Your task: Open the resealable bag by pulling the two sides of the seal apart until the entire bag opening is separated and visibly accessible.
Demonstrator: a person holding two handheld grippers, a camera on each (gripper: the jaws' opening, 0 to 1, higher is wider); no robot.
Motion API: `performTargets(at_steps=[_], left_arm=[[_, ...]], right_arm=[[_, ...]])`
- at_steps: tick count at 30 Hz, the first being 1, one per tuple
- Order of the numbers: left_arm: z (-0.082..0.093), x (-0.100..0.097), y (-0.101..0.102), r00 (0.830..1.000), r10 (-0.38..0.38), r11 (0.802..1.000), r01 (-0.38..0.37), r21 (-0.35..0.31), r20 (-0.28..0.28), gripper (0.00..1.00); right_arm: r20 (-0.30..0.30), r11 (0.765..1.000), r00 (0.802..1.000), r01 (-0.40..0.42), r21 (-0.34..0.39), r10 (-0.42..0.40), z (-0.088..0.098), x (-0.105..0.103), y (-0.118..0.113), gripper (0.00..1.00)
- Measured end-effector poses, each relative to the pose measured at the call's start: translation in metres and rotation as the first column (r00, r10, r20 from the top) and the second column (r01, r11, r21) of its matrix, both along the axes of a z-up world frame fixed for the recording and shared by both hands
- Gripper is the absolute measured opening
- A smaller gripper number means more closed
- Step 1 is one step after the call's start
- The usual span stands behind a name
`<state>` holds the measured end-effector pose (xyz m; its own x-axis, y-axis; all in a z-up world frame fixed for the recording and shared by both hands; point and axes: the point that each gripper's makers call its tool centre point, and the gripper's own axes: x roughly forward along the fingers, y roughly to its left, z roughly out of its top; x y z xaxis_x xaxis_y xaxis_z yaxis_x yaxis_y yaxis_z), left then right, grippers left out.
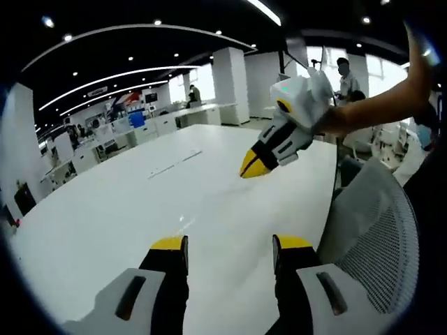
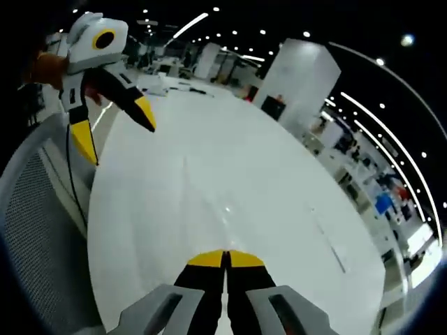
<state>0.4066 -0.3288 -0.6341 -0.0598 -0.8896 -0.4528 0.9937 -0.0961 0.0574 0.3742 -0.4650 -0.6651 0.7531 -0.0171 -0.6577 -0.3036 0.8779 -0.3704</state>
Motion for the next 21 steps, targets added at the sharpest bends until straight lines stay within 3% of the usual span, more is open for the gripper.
performTargets(at_steps=[2, 13, 21], left_arm=[[0.001, 0.008, 0.006, 0.997, 0.053, 0.998, -0.054, -0.023, -0.049, 0.51], [-0.003, 0.024, 0.024, 0.983, 0.147, 0.987, -0.152, -0.043, -0.111, 0.58], [-0.018, 0.026, 0.039, 0.976, 0.165, 0.986, -0.166, 0.003, -0.141, 0.81]], right_arm=[[0.000, 1.000, 1.000, 0.002, -0.030, -0.002, 0.003, 0.006, -0.015, 0.00], [-0.025, 0.992, 1.000, -0.022, -0.122, 0.019, 0.000, 0.038, -0.060, 0.00], [-0.056, 0.989, 0.998, -0.034, -0.147, 0.026, -0.018, 0.052, -0.081, 0.00]])
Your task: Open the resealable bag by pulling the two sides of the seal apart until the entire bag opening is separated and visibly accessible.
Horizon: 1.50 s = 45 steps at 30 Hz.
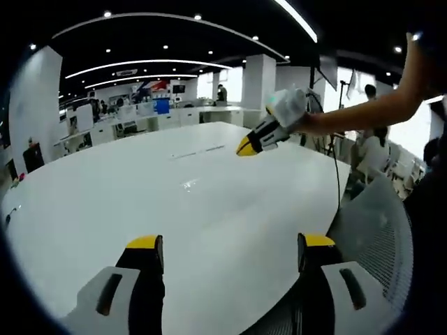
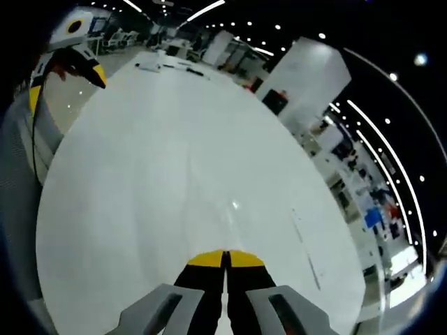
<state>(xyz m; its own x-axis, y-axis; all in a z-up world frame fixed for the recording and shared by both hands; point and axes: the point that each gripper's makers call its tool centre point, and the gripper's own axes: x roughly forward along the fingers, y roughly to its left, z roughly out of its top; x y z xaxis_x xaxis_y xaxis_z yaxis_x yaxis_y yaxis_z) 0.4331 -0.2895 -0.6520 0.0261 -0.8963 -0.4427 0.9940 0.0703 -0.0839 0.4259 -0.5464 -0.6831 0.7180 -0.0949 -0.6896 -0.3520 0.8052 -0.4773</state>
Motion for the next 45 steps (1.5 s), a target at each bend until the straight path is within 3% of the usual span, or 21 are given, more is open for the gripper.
performTargets(at_steps=[9, 15, 23, 38, 45], left_arm=[[-0.008, 0.007, 0.005, 0.999, 0.029, 0.999, -0.029, 0.033, -0.014, 0.79], [-0.008, 0.006, 0.003, 1.000, 0.026, 0.999, -0.025, 0.042, -0.011, 0.78], [-0.009, 0.005, 0.005, 1.000, 0.027, 0.998, -0.027, 0.054, -0.008, 0.77], [-0.012, 0.000, 0.003, 1.000, 0.024, 0.997, -0.024, 0.069, -0.009, 0.76], [-0.011, -0.003, -0.001, 1.000, 0.001, 0.997, -0.001, 0.072, -0.003, 0.74]], right_arm=[[-0.013, 1.000, 1.000, 0.011, 0.028, -0.010, -0.017, 0.016, -0.009, 0.00], [-0.038, 0.995, 0.998, 0.050, 0.083, -0.047, -0.045, 0.012, -0.005, 0.00], [-0.048, 0.983, 0.995, 0.093, 0.156, -0.087, -0.062, 0.006, 0.006, 0.00], [-0.054, 0.947, 0.986, 0.169, 0.274, -0.161, -0.071, -0.007, 0.017, 0.09], [-0.031, 0.929, 0.983, 0.183, 0.322, -0.182, -0.063, -0.020, 0.027, 0.12]])
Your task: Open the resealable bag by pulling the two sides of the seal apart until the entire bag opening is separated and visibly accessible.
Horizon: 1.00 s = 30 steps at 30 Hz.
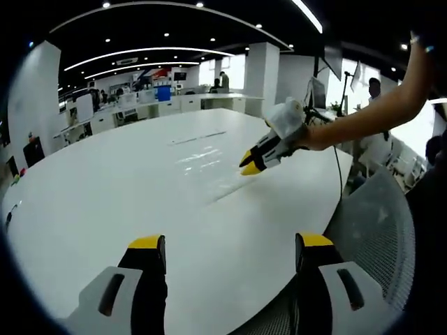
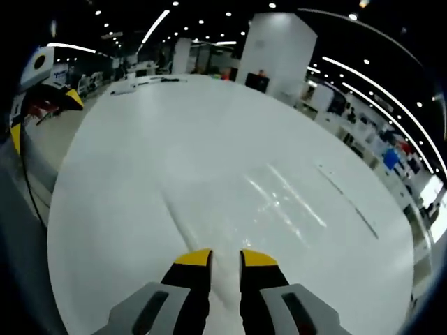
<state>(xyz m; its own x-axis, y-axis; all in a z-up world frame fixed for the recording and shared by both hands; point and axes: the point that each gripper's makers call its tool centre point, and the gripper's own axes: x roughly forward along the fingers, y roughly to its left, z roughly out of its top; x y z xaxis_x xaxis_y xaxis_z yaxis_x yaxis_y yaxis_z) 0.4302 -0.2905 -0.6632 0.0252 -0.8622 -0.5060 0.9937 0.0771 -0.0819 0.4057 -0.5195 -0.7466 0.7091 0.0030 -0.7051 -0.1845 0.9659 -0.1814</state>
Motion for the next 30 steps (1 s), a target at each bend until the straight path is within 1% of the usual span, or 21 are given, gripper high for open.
performTargets(at_steps=[9, 10, 12, 14, 17, 21, 23, 24, 29, 30], left_arm=[[0.004, -0.003, -0.004, 1.000, -0.020, 1.000, 0.020, -0.009, 0.012, 0.75], [0.006, -0.003, -0.005, 1.000, -0.024, 1.000, 0.024, -0.013, 0.015, 0.75], [0.007, -0.004, -0.007, 0.999, -0.029, 0.999, 0.029, -0.016, 0.017, 0.75], [0.008, -0.005, -0.008, 0.999, -0.033, 0.999, 0.033, -0.019, 0.020, 0.76], [0.010, -0.007, -0.011, 0.999, -0.042, 0.999, 0.042, -0.025, 0.023, 0.76], [0.013, -0.009, -0.015, 0.998, -0.050, 0.998, 0.051, -0.036, 0.029, 0.78], [0.014, -0.010, -0.016, 0.998, -0.051, 0.998, 0.052, -0.041, 0.031, 0.79], [0.015, -0.010, -0.017, 0.998, -0.052, 0.998, 0.053, -0.044, 0.033, 0.79], [0.018, -0.010, -0.021, 0.998, -0.045, 0.997, 0.047, -0.056, 0.034, 0.80], [0.018, -0.010, -0.022, 0.999, -0.044, 0.997, 0.046, -0.060, 0.032, 0.80]], right_arm=[[0.048, 0.997, 0.996, 0.070, 0.038, -0.072, 0.013, -0.030, 0.010, 0.16], [0.067, 0.995, 0.993, 0.092, 0.048, -0.096, 0.019, -0.037, 0.012, 0.16], [0.092, 0.991, 0.988, 0.115, 0.064, -0.121, 0.026, -0.045, 0.015, 0.16], [0.105, 0.989, 0.985, 0.129, 0.068, -0.135, 0.031, -0.051, 0.017, 0.17], [0.132, 0.982, 0.975, 0.167, 0.089, -0.178, 0.040, -0.063, 0.019, 0.21], [0.175, 0.969, 0.956, 0.215, 0.125, -0.235, 0.053, -0.076, 0.023, 0.27], [0.190, 0.963, 0.948, 0.231, 0.140, -0.255, 0.059, -0.081, 0.025, 0.32], [0.202, 0.957, 0.941, 0.245, 0.154, -0.273, 0.063, -0.086, 0.028, 0.34], [0.223, 0.945, 0.925, 0.266, 0.192, -0.306, 0.074, -0.099, 0.036, 0.42], [0.231, 0.938, 0.918, 0.279, 0.206, -0.324, 0.077, -0.103, 0.038, 0.43]])
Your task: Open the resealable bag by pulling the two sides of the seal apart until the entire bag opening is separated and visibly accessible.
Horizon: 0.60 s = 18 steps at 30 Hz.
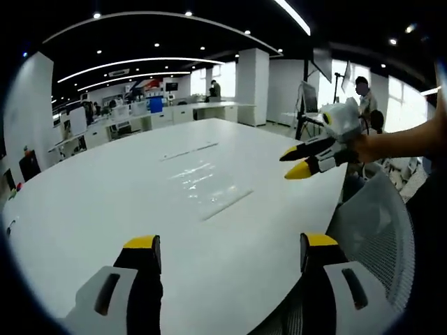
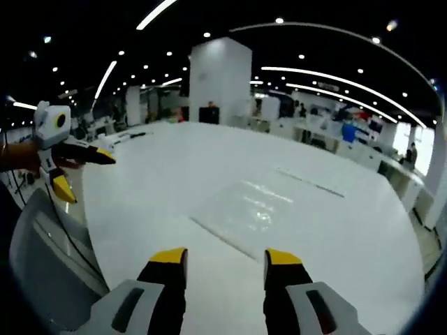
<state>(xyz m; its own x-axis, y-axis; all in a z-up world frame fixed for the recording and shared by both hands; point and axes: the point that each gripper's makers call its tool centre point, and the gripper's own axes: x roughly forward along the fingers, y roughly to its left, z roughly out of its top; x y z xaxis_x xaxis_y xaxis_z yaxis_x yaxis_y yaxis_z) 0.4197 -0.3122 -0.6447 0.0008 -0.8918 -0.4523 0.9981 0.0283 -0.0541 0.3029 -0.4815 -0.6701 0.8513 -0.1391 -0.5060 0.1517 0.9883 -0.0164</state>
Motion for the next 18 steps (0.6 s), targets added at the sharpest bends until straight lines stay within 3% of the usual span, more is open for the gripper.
performTargets(at_steps=[10, 18], left_arm=[[0.004, -0.004, -0.006, 1.000, -0.013, 1.000, 0.013, -0.020, 0.004, 0.83], [0.002, -0.006, -0.004, 1.000, -0.009, 1.000, 0.009, -0.017, -0.003, 0.84]], right_arm=[[0.055, 0.997, 0.996, 0.069, 0.042, -0.071, 0.019, -0.026, 0.017, 0.48], [0.058, 0.994, 0.994, 0.094, 0.049, -0.097, 0.021, -0.038, 0.029, 0.49]])
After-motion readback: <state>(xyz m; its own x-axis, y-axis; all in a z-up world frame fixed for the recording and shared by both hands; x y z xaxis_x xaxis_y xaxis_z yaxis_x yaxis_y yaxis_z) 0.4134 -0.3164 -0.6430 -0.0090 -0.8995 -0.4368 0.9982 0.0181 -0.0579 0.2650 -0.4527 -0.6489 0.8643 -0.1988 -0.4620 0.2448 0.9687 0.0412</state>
